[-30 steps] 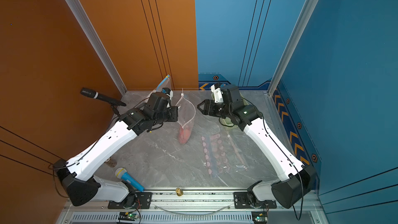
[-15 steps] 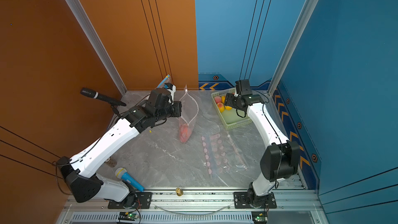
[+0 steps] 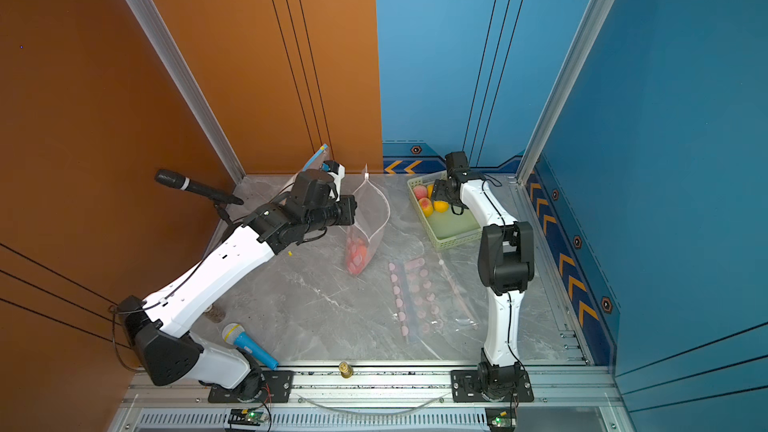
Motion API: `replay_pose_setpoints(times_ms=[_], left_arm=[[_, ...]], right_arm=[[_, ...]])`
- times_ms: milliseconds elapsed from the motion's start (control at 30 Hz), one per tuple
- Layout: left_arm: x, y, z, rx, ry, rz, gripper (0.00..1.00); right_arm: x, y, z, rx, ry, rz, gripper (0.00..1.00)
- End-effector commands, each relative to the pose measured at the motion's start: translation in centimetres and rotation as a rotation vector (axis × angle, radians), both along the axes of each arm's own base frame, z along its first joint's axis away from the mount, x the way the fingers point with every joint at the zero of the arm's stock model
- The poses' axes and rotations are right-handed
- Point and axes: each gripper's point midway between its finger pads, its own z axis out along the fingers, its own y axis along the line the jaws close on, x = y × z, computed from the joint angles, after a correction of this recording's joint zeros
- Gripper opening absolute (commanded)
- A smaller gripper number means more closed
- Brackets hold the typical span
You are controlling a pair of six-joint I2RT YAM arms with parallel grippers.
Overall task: Place the peach in a zip-top bag and seal the zipper
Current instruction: Pick up the peach from the basket.
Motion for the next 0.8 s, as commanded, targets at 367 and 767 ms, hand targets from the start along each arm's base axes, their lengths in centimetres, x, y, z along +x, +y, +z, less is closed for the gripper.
replay_pose_setpoints(times_ms=[367, 767], left_arm=[[-0.3, -0.9, -0.8, -0.028, 0.027, -0.019, 0.00], [-0.3, -1.1, -1.1, -0.033, 0.031, -0.018, 0.00]], right_arm=[[3.4, -0.6, -6.2, -0.016, 0.077, -0.036, 0.79], [3.2, -0.9, -7.8, 0.004, 0.111, -0.031, 0.59]])
